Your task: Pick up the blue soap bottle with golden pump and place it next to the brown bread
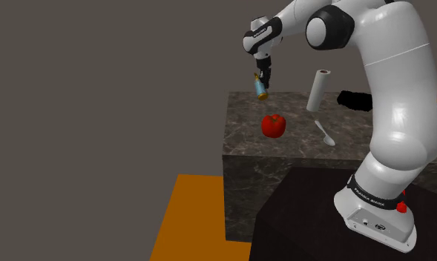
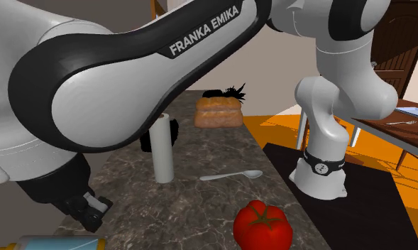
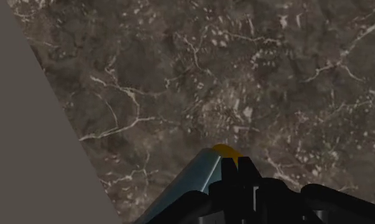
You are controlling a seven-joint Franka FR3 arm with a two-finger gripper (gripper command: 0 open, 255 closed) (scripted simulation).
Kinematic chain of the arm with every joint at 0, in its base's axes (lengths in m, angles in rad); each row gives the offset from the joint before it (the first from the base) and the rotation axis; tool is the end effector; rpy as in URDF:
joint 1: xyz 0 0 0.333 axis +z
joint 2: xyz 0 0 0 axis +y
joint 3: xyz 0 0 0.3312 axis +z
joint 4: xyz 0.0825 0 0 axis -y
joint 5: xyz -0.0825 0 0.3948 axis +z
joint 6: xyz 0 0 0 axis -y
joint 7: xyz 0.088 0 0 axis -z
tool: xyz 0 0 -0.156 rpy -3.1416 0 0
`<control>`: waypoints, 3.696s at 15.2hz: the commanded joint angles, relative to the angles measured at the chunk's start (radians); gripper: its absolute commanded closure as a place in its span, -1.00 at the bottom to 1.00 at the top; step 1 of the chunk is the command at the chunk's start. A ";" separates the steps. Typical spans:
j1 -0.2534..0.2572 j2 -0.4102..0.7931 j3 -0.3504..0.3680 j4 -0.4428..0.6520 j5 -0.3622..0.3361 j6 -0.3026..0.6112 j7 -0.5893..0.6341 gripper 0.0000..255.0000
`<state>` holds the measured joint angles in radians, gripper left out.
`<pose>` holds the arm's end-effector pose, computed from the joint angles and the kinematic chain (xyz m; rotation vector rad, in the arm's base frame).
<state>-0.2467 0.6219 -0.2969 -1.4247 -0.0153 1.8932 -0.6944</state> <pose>0.6249 -0.3432 0.2949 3.0297 0.3015 -0.3263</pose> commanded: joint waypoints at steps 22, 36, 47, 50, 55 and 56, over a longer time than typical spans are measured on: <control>0.006 0.052 -0.058 -0.121 0.294 0.499 0.617 -1.00; 0.006 0.052 -0.058 -0.121 0.294 0.498 0.617 1.00; 0.018 -0.013 -0.080 -0.088 0.266 0.402 0.634 1.00; 0.020 -0.030 -0.086 -0.073 0.258 0.371 0.639 1.00; 0.023 -0.054 -0.094 -0.042 0.246 0.318 0.647 1.00; 0.023 -0.058 -0.095 -0.035 0.244 0.307 0.648 1.00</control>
<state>-0.2245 0.5688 -0.3904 -1.4689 0.2312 2.2132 -0.0487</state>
